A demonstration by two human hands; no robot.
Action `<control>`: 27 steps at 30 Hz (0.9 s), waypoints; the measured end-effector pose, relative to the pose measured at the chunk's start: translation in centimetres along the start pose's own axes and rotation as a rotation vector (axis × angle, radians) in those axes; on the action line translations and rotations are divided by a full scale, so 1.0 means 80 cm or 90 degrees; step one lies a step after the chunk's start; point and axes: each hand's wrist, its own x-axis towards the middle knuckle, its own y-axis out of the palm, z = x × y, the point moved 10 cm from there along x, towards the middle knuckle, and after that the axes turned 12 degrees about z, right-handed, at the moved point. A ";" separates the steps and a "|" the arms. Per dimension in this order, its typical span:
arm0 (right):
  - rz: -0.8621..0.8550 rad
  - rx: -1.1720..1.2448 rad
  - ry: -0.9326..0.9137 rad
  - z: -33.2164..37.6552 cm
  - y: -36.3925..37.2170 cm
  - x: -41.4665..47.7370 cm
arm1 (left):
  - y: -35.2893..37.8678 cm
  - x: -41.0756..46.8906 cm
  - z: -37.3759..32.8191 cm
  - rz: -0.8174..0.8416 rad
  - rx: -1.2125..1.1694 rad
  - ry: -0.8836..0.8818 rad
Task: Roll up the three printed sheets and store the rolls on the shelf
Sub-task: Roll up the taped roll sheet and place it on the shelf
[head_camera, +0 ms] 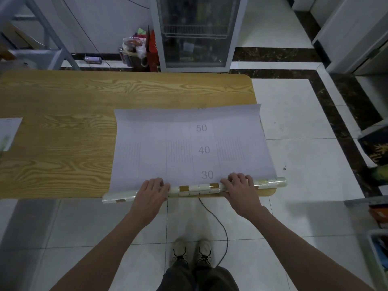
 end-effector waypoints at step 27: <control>0.003 -0.015 0.005 -0.004 -0.005 -0.008 | -0.009 0.000 0.015 0.024 -0.009 -0.004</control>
